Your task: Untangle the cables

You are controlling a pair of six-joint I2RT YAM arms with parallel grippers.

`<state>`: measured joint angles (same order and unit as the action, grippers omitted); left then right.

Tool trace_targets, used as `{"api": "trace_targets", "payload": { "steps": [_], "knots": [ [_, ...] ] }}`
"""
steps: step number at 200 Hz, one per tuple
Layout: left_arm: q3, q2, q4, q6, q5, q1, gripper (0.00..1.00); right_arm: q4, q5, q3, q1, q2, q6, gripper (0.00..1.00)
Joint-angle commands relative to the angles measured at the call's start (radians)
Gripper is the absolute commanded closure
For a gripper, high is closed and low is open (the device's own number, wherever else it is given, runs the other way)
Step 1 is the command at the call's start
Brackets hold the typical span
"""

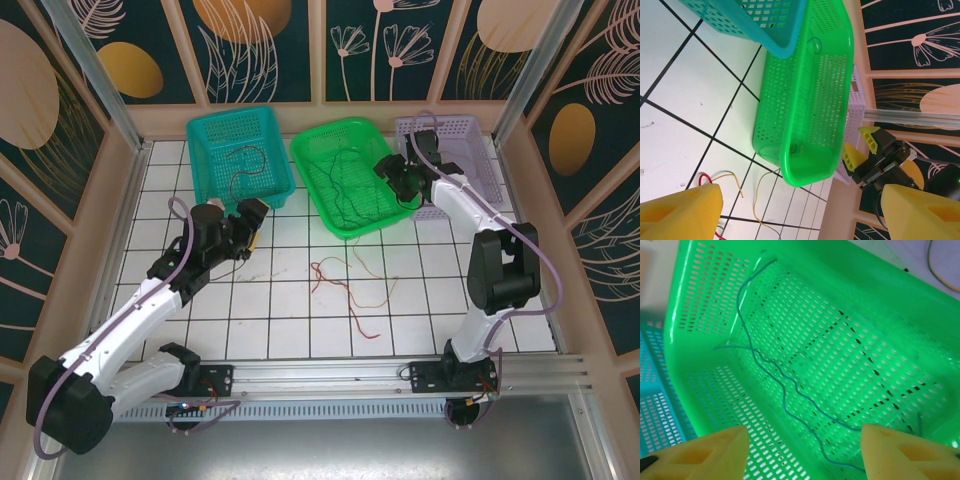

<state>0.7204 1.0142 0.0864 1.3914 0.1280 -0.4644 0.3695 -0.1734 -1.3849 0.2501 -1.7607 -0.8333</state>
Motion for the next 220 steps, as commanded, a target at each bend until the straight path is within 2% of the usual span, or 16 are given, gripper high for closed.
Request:
{"api": "trace_targets", "payload": {
  "steps": [1, 36, 60, 82, 96, 121, 163, 179, 197, 220],
  "knots": [
    [0.026, -0.001, -0.007, -0.031, 0.014, 0.004, 0.18, 0.035, 0.053, -0.021, 0.0, 0.045, 0.067, 0.4],
    [0.018, 0.015, 0.07, -0.059, 0.047, 0.004, 0.2, -0.063, 0.096, 0.057, 0.051, 0.218, 0.196, 0.42],
    [-0.01, 0.039, 0.112, -0.105, 0.073, -0.005, 0.25, -0.094, 0.105, 0.206, 0.137, 0.376, 0.292, 0.43],
    [-0.047, 0.057, 0.121, -0.139, 0.098, -0.021, 0.33, -0.005, 0.163, 0.364, 0.254, 0.508, 0.323, 0.43],
    [-0.056, 0.078, 0.122, -0.152, 0.107, -0.051, 0.37, 0.07, 0.175, 0.455, 0.324, 0.561, 0.273, 0.43],
    [-0.053, 0.136, 0.115, -0.143, 0.099, -0.126, 0.38, 0.108, 0.117, 0.619, 0.391, 0.637, 0.119, 0.44],
    [-0.054, 0.267, 0.039, -0.13, 0.101, -0.233, 0.4, 0.135, 0.138, 0.789, 0.367, 0.744, -0.099, 0.43],
    [-0.05, 0.326, 0.025, -0.183, 0.099, -0.275, 0.49, 0.105, 0.098, 0.839, 0.338, 0.771, -0.173, 0.43],
    [-0.049, 0.384, -0.004, -0.245, 0.114, -0.318, 0.56, 0.041, 0.063, 0.873, 0.352, 0.783, -0.226, 0.47],
    [-0.026, 0.434, -0.027, -0.325, 0.122, -0.371, 0.57, 0.048, 0.083, 0.848, 0.402, 0.755, -0.206, 0.51]
  ]
}}
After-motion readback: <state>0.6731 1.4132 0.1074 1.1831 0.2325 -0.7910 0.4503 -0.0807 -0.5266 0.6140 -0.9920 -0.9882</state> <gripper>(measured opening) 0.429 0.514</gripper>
